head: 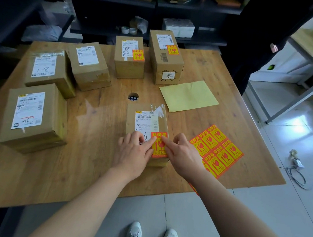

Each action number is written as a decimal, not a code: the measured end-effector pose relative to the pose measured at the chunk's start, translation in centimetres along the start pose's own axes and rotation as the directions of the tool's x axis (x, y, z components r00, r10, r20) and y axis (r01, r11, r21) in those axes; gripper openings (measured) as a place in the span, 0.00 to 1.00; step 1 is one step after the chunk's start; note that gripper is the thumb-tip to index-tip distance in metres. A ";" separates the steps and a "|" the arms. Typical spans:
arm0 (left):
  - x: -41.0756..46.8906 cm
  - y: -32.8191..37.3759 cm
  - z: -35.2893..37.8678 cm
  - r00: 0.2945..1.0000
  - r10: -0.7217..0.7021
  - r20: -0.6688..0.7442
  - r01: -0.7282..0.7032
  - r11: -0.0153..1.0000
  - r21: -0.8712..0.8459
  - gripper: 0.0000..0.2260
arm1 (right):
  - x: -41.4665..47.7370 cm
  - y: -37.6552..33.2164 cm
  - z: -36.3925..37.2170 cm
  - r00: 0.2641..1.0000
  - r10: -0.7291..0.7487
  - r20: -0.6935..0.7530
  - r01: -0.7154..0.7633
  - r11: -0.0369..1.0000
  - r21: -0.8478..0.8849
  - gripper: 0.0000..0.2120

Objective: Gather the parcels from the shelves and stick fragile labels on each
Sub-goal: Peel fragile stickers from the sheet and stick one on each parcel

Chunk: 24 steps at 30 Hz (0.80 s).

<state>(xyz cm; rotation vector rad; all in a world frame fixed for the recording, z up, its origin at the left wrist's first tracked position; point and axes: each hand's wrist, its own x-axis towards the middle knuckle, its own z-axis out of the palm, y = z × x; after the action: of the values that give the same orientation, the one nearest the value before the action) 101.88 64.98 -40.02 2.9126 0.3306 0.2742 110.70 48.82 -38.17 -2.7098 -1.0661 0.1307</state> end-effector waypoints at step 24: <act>0.0 1.4 0.6 0.996 -0.056 0.066 0.043 0.982 0.183 0.25 | 0.9 1.6 0.1 0.951 -0.285 0.119 0.300 0.945 -0.130 0.26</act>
<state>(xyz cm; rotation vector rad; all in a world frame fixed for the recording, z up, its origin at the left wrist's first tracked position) 102.30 63.51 -40.30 3.0786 0.4376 0.1392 112.39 48.33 -38.60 -2.6531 -1.5517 0.1424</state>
